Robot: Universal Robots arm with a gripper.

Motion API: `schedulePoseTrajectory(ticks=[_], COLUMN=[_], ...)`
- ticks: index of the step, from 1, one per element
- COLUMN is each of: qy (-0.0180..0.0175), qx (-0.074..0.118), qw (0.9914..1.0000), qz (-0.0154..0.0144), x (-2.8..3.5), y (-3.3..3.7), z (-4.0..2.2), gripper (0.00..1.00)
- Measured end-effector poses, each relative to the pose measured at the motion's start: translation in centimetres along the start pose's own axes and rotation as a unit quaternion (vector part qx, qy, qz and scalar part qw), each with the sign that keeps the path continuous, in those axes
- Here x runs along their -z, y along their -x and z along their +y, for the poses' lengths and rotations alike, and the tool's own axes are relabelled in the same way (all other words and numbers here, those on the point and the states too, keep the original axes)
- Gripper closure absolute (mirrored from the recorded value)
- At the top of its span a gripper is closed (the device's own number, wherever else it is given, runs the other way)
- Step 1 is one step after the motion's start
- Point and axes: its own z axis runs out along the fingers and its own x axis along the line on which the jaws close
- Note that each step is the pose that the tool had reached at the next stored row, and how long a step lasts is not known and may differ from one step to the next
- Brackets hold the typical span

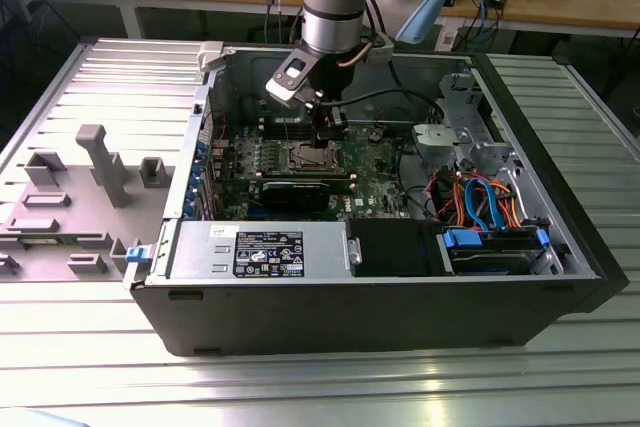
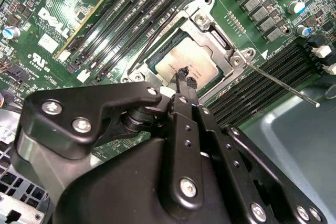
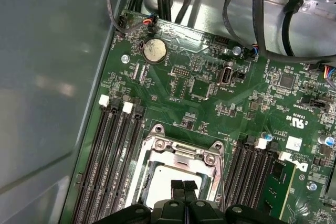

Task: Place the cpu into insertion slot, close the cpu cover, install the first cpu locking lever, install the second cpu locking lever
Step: 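Install the first cpu locking lever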

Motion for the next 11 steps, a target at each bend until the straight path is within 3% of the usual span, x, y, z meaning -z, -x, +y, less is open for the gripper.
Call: schedulePoseTrajectory(ticks=[11], qy=[0.0005], qx=[0.017], qw=[0.99985], qz=[-0.0003], x=[0.00], y=[0.00], z=[0.00], gripper=[0.89])
